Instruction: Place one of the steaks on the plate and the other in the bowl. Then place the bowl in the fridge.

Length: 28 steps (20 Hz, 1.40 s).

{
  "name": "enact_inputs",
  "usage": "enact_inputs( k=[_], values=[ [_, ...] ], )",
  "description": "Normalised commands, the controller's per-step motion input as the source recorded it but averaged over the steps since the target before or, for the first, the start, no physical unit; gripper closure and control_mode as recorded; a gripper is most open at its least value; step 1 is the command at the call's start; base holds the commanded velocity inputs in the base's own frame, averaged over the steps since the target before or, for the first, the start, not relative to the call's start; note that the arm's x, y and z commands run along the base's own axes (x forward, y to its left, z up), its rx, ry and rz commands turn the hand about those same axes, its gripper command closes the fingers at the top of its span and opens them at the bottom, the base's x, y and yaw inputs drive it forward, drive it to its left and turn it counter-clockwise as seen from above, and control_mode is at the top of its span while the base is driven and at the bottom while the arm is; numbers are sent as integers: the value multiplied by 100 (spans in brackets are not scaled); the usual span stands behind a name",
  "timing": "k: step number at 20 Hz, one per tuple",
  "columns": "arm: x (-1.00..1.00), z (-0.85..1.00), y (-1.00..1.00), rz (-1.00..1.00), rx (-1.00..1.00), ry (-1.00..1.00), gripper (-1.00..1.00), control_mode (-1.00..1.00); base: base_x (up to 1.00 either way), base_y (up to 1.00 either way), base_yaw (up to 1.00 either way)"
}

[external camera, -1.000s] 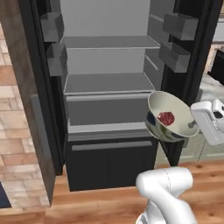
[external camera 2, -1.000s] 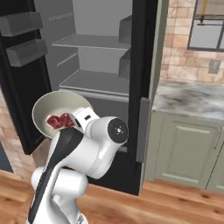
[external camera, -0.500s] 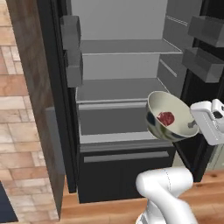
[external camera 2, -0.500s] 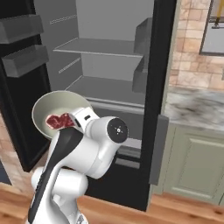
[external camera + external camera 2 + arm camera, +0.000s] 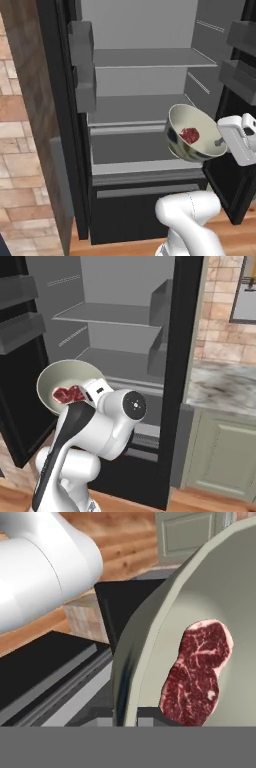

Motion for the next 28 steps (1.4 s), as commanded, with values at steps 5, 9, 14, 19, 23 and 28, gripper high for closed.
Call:
enact_inputs(
  k=[5,9,14,19,23,28],
  values=[
    [0,0,0,0,0,0,100,100,43,31,-3],
    [0,0,0,0,0,0,100,100,47,33,-3],
    [0,0,0,0,0,0,100,100,46,28,-4],
    [0,0,0,0,0,0,100,100,36,24,-4],
    [0,0,0,0,0,0,100,100,26,27,-3],
    [0,0,0,0,0,0,100,100,23,31,-2]
  ],
)
